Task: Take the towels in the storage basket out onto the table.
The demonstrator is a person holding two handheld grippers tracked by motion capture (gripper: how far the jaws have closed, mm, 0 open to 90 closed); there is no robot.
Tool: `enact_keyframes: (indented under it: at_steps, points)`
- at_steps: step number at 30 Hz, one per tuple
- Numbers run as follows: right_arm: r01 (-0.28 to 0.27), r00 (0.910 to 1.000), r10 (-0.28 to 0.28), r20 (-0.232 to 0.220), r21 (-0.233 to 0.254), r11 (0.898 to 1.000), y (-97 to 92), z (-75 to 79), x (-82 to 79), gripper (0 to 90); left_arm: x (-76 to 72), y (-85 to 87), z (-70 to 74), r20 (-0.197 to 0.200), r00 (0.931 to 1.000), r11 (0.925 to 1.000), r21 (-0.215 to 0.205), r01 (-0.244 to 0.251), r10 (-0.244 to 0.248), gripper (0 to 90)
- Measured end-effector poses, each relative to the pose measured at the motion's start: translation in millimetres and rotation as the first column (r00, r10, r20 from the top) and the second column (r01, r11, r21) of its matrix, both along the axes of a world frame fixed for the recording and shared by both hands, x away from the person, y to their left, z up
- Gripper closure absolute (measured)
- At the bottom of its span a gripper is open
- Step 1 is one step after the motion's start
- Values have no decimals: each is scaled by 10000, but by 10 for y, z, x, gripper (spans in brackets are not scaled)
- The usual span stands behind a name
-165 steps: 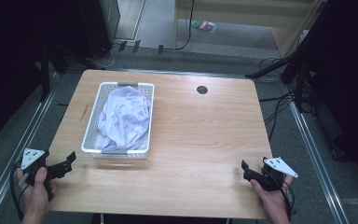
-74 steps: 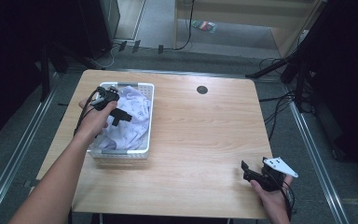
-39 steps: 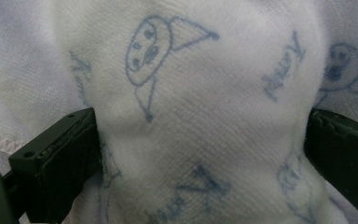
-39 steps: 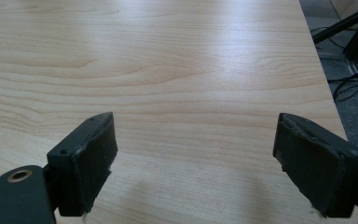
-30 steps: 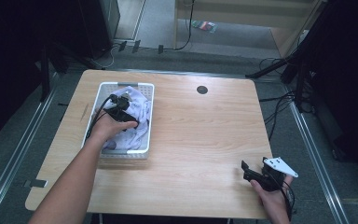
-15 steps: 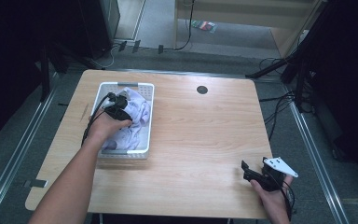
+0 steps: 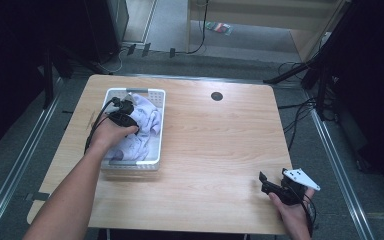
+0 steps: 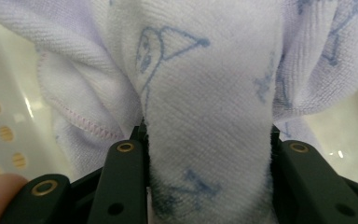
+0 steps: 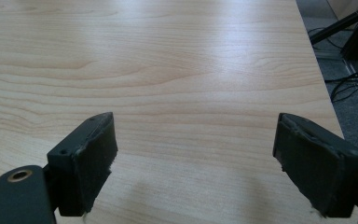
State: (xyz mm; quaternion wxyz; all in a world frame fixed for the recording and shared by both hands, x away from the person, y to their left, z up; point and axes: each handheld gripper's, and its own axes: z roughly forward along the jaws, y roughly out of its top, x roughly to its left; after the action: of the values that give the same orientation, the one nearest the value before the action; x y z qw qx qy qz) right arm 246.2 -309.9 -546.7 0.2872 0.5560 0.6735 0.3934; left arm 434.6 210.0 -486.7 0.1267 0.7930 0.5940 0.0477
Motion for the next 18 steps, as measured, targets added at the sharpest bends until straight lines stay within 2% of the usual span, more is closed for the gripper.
enact_keyframes:
  at_steps: [1,3,4,6,12,13,15,17,18]
  points:
    - [4,10000,-4,8,10,10000,2,0,-2,135,3,14,28,-73,10000,10000,-68,8,-9,603]
    - [-13,10000,14,62,-29,10000,4,0,-4,135,-1,30,72,44,9999,9998,-152,-96,96,603]
    - [-10,10000,10,89,-47,10000,6,0,-6,135,1,50,129,-52,9999,9996,-248,-114,113,603]
    - [-7,10000,7,95,-54,10000,7,0,-6,135,0,58,156,-13,9999,9997,-205,-102,101,602]
    - [-7,9999,8,116,-72,10000,7,0,-6,135,-11,79,386,145,9999,9997,-263,11,-7,602]
    - [-1,9999,2,102,-62,10000,7,0,-7,135,-11,79,386,145,9999,9997,-263,11,-7,602]
    - [-1,10000,1,91,-64,10000,8,0,-6,135,-26,75,518,253,9996,9997,-214,113,-107,601]
    - [-3,10000,4,86,-70,10000,7,0,-5,135,-29,79,563,291,9995,9998,-150,162,-157,600]
    - [0,10000,0,80,-73,10000,8,0,-5,135,-40,85,654,430,9990,9997,-203,151,-142,599]
